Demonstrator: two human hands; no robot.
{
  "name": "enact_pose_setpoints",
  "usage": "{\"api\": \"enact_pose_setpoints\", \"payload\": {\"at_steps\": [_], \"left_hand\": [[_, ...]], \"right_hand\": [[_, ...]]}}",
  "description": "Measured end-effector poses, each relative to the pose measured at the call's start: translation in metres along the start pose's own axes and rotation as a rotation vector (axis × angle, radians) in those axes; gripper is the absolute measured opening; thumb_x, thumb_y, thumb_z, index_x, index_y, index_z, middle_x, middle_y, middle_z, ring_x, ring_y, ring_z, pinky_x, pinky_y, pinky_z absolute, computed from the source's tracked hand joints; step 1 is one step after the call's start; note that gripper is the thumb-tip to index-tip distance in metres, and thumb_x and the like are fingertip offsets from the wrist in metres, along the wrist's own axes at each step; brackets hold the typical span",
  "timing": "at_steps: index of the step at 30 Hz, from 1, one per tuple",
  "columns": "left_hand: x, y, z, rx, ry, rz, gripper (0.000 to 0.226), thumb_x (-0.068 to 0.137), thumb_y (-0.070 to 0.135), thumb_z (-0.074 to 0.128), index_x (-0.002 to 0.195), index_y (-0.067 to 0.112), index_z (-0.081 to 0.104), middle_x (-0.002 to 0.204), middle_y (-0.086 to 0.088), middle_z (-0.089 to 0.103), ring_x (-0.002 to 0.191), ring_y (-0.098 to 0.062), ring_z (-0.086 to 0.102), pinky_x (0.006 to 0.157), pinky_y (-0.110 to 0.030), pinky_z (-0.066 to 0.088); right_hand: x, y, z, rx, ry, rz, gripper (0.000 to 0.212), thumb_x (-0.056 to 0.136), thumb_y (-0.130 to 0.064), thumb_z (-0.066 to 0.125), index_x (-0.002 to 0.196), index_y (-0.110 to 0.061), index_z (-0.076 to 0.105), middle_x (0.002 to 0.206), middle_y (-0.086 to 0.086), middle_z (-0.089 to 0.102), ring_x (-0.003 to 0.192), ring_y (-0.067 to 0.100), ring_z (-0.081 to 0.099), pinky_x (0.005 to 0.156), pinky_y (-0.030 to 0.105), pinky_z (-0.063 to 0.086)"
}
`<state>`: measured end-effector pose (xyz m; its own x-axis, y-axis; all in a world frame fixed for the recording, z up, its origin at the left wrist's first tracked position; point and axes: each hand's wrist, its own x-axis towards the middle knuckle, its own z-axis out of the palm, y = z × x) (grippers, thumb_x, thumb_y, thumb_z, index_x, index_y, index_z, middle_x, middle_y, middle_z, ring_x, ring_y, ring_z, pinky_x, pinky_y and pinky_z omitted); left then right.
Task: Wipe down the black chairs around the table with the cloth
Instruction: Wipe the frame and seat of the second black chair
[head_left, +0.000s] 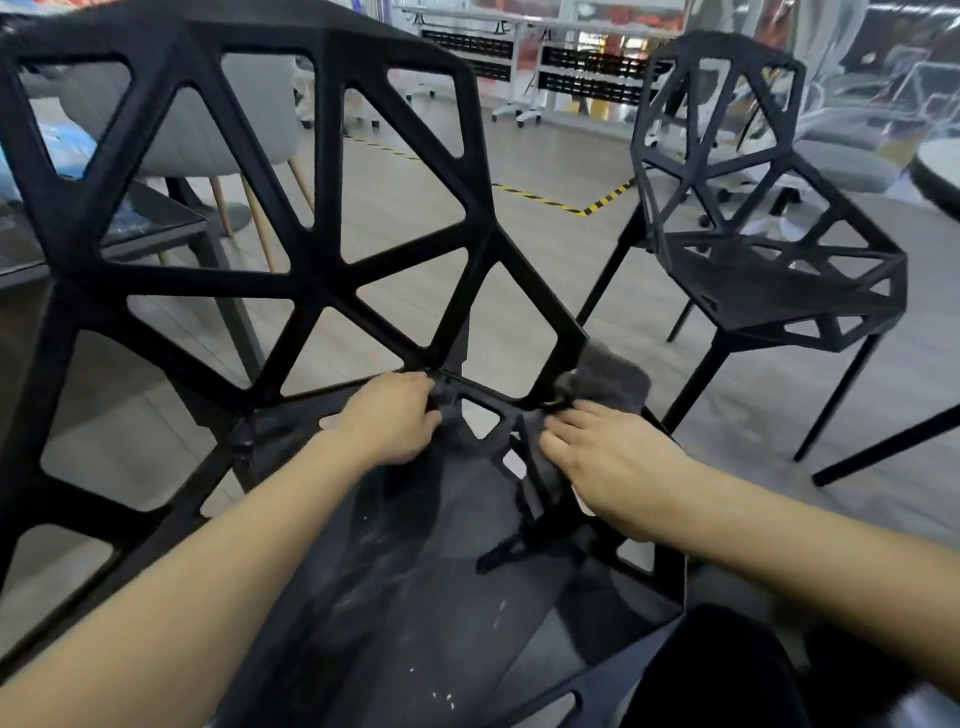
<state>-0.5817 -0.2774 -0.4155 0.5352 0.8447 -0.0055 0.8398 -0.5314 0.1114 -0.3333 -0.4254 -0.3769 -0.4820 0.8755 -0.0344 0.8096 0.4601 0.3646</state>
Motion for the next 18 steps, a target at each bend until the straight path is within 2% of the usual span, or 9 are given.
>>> {"api": "enact_pose_setpoints", "payload": {"at_steps": [2,4,6,9,12,15,17,18], "left_hand": [[-0.002,0.008,0.008,0.035,-0.09,-0.02,0.04,0.109,0.039,0.05,0.135,0.011,0.061,0.15,-0.012,0.059,0.134,-0.036,0.057,0.11,-0.048,0.048],[-0.002,0.014,0.013,0.088,-0.098,-0.042,0.037,0.109,0.036,0.046,0.131,0.01,0.06,0.147,-0.012,0.058,0.131,-0.037,0.058,0.108,-0.048,0.049],[-0.001,0.019,0.013,0.143,-0.083,-0.061,0.03,0.105,0.03,0.047,0.124,0.011,0.061,0.136,-0.01,0.061,0.122,-0.036,0.062,0.101,-0.045,0.051],[0.0,0.02,0.006,0.153,-0.098,-0.101,0.032,0.102,0.027,0.044,0.124,0.013,0.062,0.134,-0.01,0.065,0.121,-0.035,0.063,0.093,-0.043,0.05],[0.0,0.017,0.0,0.102,-0.136,-0.153,0.037,0.103,0.034,0.043,0.13,0.015,0.06,0.138,-0.011,0.065,0.122,-0.037,0.063,0.095,-0.046,0.054],[-0.006,0.022,-0.005,0.06,-0.155,-0.162,0.061,0.103,0.057,0.049,0.151,0.02,0.054,0.162,-0.004,0.051,0.14,-0.035,0.056,0.108,-0.045,0.05],[-0.008,0.028,-0.007,0.034,-0.168,-0.171,0.079,0.099,0.069,0.055,0.162,0.023,0.045,0.174,0.002,0.035,0.151,-0.031,0.046,0.115,-0.043,0.044],[-0.008,0.029,-0.008,0.043,-0.17,-0.172,0.084,0.097,0.071,0.057,0.164,0.023,0.042,0.175,0.003,0.033,0.153,-0.03,0.044,0.116,-0.043,0.043]], "right_hand": [[-0.021,0.005,-0.001,-0.079,-0.026,0.052,0.066,0.087,-0.019,0.024,0.129,-0.004,0.073,0.137,0.016,0.07,0.13,0.032,0.067,0.116,0.045,0.048],[-0.002,0.002,0.008,-0.043,0.011,0.048,0.066,0.091,-0.02,0.027,0.141,-0.002,0.065,0.148,0.017,0.062,0.141,0.032,0.058,0.123,0.046,0.04],[0.038,-0.006,0.015,0.009,-0.034,0.027,0.067,0.092,-0.025,0.024,0.14,0.0,0.064,0.148,0.021,0.061,0.142,0.036,0.055,0.127,0.046,0.034],[0.054,-0.015,0.006,0.101,-0.1,0.043,0.067,0.091,-0.029,0.023,0.134,0.0,0.065,0.146,0.022,0.062,0.14,0.038,0.055,0.128,0.043,0.03],[-0.003,-0.001,-0.002,0.094,-0.091,0.075,0.058,0.093,-0.026,0.044,0.145,-0.008,0.061,0.157,0.013,0.055,0.149,0.028,0.048,0.13,0.036,0.019],[-0.039,-0.005,-0.003,0.037,-0.042,0.12,0.067,0.082,-0.028,0.037,0.139,-0.009,0.069,0.147,0.011,0.065,0.14,0.027,0.059,0.125,0.041,0.029],[-0.009,-0.014,0.011,0.06,-0.034,0.128,0.071,0.079,-0.031,0.035,0.138,-0.009,0.069,0.147,0.013,0.065,0.139,0.029,0.059,0.126,0.041,0.027],[0.014,-0.021,0.015,0.099,-0.041,0.13,0.072,0.079,-0.033,0.033,0.136,-0.008,0.07,0.145,0.014,0.065,0.139,0.031,0.059,0.128,0.038,0.025]]}}
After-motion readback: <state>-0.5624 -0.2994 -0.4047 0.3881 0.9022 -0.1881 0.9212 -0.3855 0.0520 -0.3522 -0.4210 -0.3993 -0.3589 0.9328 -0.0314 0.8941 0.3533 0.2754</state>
